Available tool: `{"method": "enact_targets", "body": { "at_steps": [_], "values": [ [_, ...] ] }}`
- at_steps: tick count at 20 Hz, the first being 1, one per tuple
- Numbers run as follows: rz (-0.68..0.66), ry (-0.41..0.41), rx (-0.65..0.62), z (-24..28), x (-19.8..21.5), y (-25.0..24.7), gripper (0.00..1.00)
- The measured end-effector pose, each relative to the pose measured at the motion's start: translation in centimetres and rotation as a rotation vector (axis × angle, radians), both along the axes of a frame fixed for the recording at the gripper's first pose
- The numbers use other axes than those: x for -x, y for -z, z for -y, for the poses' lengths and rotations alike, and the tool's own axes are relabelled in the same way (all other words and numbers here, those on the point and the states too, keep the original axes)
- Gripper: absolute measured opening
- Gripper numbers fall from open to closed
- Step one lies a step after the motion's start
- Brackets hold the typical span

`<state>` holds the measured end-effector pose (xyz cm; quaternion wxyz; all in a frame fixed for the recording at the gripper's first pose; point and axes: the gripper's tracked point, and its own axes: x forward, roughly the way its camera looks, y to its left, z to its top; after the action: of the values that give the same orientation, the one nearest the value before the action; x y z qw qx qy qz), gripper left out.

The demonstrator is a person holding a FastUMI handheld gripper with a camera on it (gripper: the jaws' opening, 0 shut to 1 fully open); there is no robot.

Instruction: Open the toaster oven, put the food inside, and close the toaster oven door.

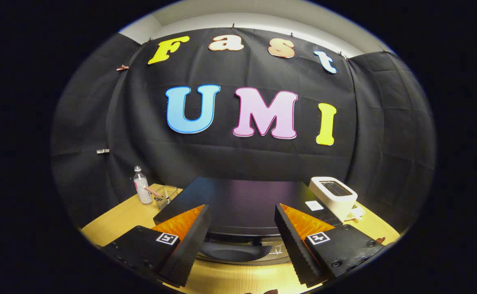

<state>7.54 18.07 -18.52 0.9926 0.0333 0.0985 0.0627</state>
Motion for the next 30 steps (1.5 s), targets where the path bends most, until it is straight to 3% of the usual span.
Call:
{"method": "enact_targets", "body": {
  "at_steps": [3,9,14,17,21,30],
  "values": [
    [-0.057,-0.024,-0.001,-1.2,0.2,2.5,0.98],
    [-0.043,0.009,-0.061,-1.4,0.2,2.2,0.98],
    [-0.057,-0.025,0.042,-1.6,1.3,3.9,0.99],
    [-0.077,0.026,-0.068,-1.0,1.3,3.7,0.98],
    [-0.083,0.035,-0.039,-1.0,1.4,4.3,0.98],
    [-0.113,0.035,-0.035,-0.9,5.6,5.0,0.99]
  ]
}}
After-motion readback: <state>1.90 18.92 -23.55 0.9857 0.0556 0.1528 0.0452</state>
